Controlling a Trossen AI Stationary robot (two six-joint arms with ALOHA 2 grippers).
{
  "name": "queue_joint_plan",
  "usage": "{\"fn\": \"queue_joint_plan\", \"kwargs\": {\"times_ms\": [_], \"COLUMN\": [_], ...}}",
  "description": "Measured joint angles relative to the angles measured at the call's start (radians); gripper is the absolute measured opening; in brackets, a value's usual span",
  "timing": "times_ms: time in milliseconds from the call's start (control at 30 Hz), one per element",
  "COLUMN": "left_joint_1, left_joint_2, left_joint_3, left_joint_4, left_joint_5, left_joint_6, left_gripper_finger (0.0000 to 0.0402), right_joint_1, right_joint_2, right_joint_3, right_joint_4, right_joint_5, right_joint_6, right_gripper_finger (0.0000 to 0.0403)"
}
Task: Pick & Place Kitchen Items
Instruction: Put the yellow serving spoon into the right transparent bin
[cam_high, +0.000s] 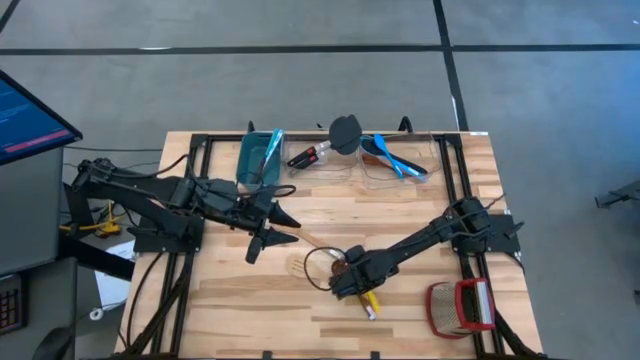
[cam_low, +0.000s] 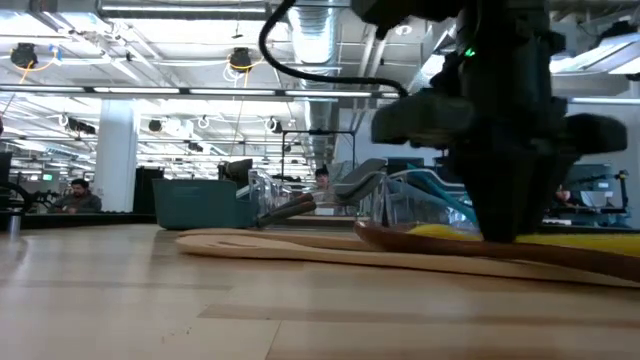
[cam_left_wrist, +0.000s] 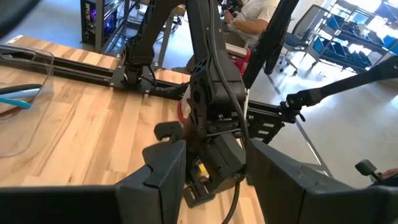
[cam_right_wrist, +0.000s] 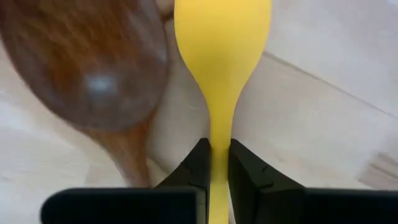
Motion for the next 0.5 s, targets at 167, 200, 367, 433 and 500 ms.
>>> {"fn": "queue_joint_plan", "kwargs": {"times_ms": [167,200,367,433,500], "left_joint_1": [0.0,0.0,0.0,0.0,0.0], "left_joint_2": [0.0,0.0,0.0,0.0,0.0], "left_joint_3": [0.0,0.0,0.0,0.0,0.0], "left_joint_4": [-0.005,-0.007,-0.007,-0.007,-0.007], "left_joint_5": [0.0,0.0,0.0,0.0,0.0], "left_joint_6": [0.0,0.0,0.0,0.0,0.0], "left_gripper_finger": [0.0159,0.0159,0.0159,0.0159,0.0159], "right_joint_1": [0.016,0.021,0.049,0.061,0.07], "right_joint_2": [-0.066,-0.082,-0.2,-0.247,-0.295], "right_joint_3": [0.002,0.002,0.003,0.003,0.003], "right_joint_4": [-0.051,-0.05,-0.078,-0.101,-0.118], "right_joint_5": [0.003,0.005,0.115,0.178,0.241], "right_joint_6": [0.005,0.005,0.039,0.057,0.067], "right_gripper_finger": [0.0022,0.0022,0.0022,0.0022,0.0022]}}
